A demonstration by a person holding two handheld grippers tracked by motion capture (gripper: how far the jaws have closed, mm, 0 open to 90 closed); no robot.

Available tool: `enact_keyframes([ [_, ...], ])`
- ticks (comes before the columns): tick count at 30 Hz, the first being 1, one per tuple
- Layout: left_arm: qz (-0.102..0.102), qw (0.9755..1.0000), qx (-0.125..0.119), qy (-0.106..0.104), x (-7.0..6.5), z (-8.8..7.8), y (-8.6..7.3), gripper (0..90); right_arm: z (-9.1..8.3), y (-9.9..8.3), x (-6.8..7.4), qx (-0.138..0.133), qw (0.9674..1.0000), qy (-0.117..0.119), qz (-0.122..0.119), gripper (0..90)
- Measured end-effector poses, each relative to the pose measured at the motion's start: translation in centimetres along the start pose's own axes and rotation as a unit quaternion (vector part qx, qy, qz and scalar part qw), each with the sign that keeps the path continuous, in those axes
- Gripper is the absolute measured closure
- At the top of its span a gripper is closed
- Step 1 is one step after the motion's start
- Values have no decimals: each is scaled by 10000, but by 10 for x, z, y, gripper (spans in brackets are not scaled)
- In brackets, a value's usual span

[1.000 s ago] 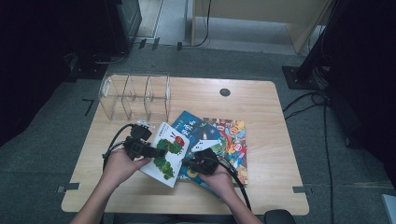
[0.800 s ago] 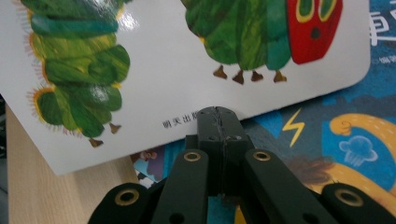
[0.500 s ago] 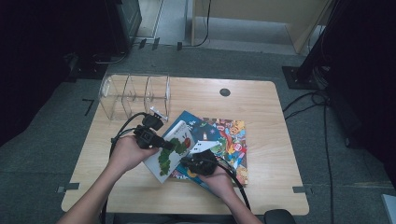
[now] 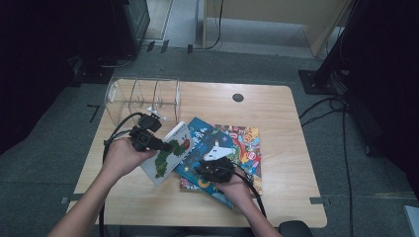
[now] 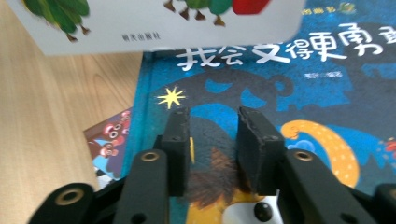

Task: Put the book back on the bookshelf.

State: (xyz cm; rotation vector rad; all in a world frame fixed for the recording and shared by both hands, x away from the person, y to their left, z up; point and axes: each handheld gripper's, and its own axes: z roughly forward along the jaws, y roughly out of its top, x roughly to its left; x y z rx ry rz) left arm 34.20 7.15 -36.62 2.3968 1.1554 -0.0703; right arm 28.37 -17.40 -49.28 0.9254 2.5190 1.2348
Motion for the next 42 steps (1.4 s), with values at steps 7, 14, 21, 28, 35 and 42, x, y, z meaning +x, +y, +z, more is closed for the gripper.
enact_keyframes([
  [7,-231,9997,-83,82,11,-6,-2,772,3,0,-1,-44,9995,-309,-87,473],
  [14,-404,9989,-161,155,22,-11,-3,771,6,2,1,18,9990,-409,-187,396],
  [21,-776,9965,-174,265,37,-19,-1,771,7,2,1,36,9991,-376,-198,374],
  [28,-1169,9919,-198,449,50,-29,15,772,7,2,1,48,9990,-396,-215,368],
  [35,-1391,9892,-211,415,57,-32,34,772,8,3,0,48,9989,-415,-203,367],
  [42,-1576,9849,-141,707,71,-26,63,771,8,3,0,36,9989,-424,-198,368],
])
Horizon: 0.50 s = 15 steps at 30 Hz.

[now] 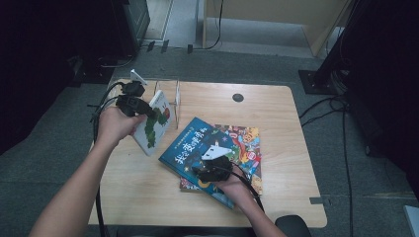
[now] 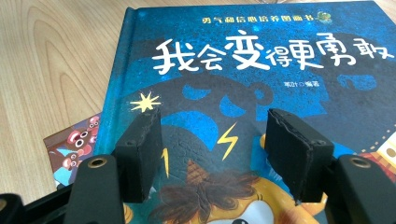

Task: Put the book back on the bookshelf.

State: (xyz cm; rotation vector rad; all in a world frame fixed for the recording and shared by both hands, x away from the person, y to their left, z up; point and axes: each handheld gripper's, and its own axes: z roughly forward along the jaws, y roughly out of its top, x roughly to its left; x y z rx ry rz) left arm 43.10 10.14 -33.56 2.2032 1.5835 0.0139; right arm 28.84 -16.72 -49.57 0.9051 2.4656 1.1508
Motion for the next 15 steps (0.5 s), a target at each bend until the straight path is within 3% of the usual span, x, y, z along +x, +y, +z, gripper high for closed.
enact_keyframes([
  [5,-177,9998,10,-47,2,4,16,770,0,0,0,-4,10000,-6,-1,368],
  [6,-318,9995,-10,-70,3,6,25,770,0,0,0,-5,10000,-5,-1,368],
  [9,-376,9993,8,-56,2,8,33,769,0,0,0,-6,10000,-4,1,368],
  [15,-429,9988,39,240,-1,20,55,766,0,0,0,-4,10000,-2,2,369],
])
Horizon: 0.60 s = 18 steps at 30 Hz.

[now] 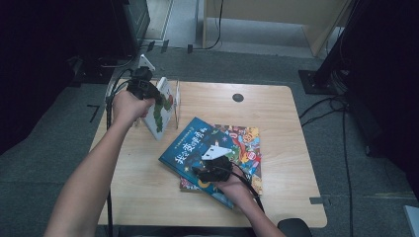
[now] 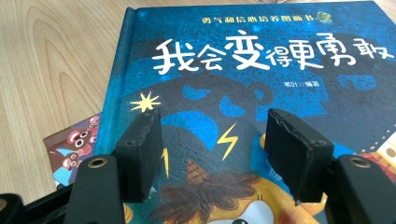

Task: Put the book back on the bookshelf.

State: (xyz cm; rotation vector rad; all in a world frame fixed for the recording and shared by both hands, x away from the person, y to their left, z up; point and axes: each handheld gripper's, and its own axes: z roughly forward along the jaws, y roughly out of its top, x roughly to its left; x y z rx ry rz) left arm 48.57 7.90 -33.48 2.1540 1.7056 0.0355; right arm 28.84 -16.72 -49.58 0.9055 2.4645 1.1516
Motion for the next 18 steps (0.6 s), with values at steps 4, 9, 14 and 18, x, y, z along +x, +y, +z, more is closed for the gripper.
enact_keyframes([
  [4,-43,9999,8,98,2,14,15,764,0,0,0,-5,10000,-9,13,384],
  [9,-129,9997,30,183,6,27,22,759,0,0,0,-9,10000,-20,34,394],
  [14,-205,9998,-41,53,7,30,26,775,0,0,0,-16,10000,-29,42,396],
  [18,-178,9998,6,36,7,32,28,784,0,0,0,-16,10000,-23,43,396],
])
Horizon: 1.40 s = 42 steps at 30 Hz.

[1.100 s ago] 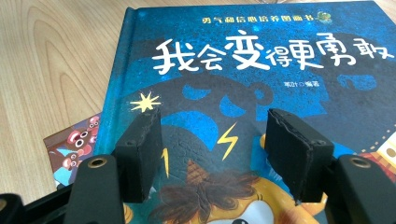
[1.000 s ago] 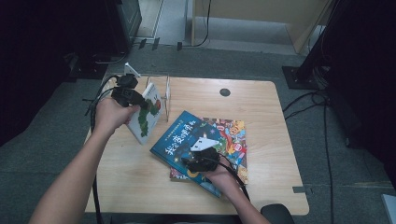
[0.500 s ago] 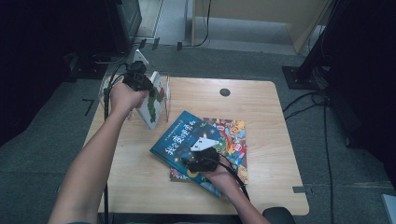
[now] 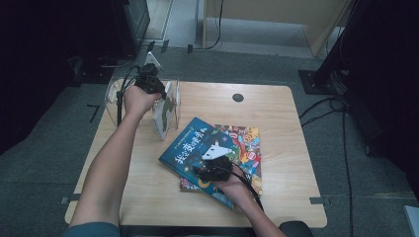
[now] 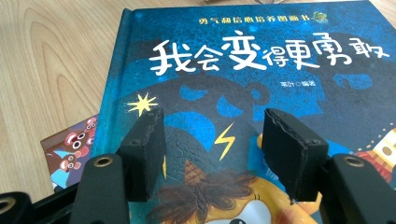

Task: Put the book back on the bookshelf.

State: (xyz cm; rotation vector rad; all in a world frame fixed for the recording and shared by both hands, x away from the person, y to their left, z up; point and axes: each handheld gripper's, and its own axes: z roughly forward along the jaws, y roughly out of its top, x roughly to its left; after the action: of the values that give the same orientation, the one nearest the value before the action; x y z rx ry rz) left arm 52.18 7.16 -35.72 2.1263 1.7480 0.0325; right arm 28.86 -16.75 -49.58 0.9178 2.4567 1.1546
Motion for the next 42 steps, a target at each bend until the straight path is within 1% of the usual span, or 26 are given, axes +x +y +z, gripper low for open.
enact_keyframes([
  [2,21,10000,3,39,-1,0,1,785,0,0,0,-6,10000,-7,-5,396],
  [9,21,10000,12,36,-1,-1,1,779,0,0,0,-9,10000,-4,-3,397],
  [13,36,10000,13,38,-1,-2,1,740,0,0,0,-9,10000,-12,-2,400],
  [14,55,10000,-74,30,0,-6,2,711,0,0,0,-12,10000,-15,-1,401],
  [15,32,9999,-109,-40,0,-9,2,697,0,0,0,-11,10000,-15,-1,401],
  [16,27,9999,-126,-105,1,-12,2,681,0,0,0,-12,10000,-17,4,403],
  [18,40,9998,-133,-120,1,-16,2,639,0,0,-1,-13,10000,-18,2,404],
  [19,105,9996,-216,-146,0,-25,2,633,0,0,-1,-13,10000,-19,3,404],
  [20,137,9994,-259,-179,0,-29,1,627,0,0,-1,-14,10000,-19,3,404],
  [21,137,9994,-259,-179,0,-29,1,619,0,0,-1,-14,10000,-19,3,404],
  [23,218,9988,-346,-252,-2,-41,-1,609,0,0,-1,-13,10000,-18,4,404],
  [24,218,9988,-346,-252,-2,-41,-1,603,0,0,-1,-13,10000,-18,4,404],
  [25,301,9985,-350,-307,-2,-46,-4,598,0,0,-1,-12,10000,-17,3,404],
  [26,301,9985,-350,-307,-2,-46,-4,597,0,0,-1,-13,10000,-17,3,404],
  [28,384,9982,-320,-324,-3,-50,-8,594,0,0,-1,-11,10000,-17,6,408],
  [29,471,9978,-320,-345,-4,-53,-11,591,0,0,0,-15,10000,-27,8,416],
  [30,471,9978,-320,-345,-4,-53,-11,589,0,0,0,-15,10000,-27,8,416],
  [31,501,9972,-351,-430,-4,-55,-16,585,0,0,0,-16,10000,-44,51,431],
  [32,501,9972,-351,-430,-4,-55,-16,584,0,0,-1,-16,10000,-43,54,432],
  [33,554,9969,-317,-466,-3,-56,-21,581,0,0,-1,-16,10000,-45,56,432],
  [36,563,9966,-322,-516,-3,-57,-26,577,0,0,-1,-15,10000,-46,53,432],
  [38,573,9958,-392,-596,0,-60,-35,573,0,0,0,-16,10000,-50,52,433],
  [39,573,9958,-392,-596,0,-60,-35,572,0,0,0,-17,10000,-49,50,435],
  [40,587,9957,-401,-600,3,-61,-42,571,-1,0,0,-19,10000,-44,57,441],
  [41,587,9957,-401,-600,3,-61,-42,569,-1,0,-1,-22,10000,-33,55,441],
  [42,596,9954,-433,-611,6,-63,-50,564,-2,-1,-1,-19,10000,-26,40,456],
])
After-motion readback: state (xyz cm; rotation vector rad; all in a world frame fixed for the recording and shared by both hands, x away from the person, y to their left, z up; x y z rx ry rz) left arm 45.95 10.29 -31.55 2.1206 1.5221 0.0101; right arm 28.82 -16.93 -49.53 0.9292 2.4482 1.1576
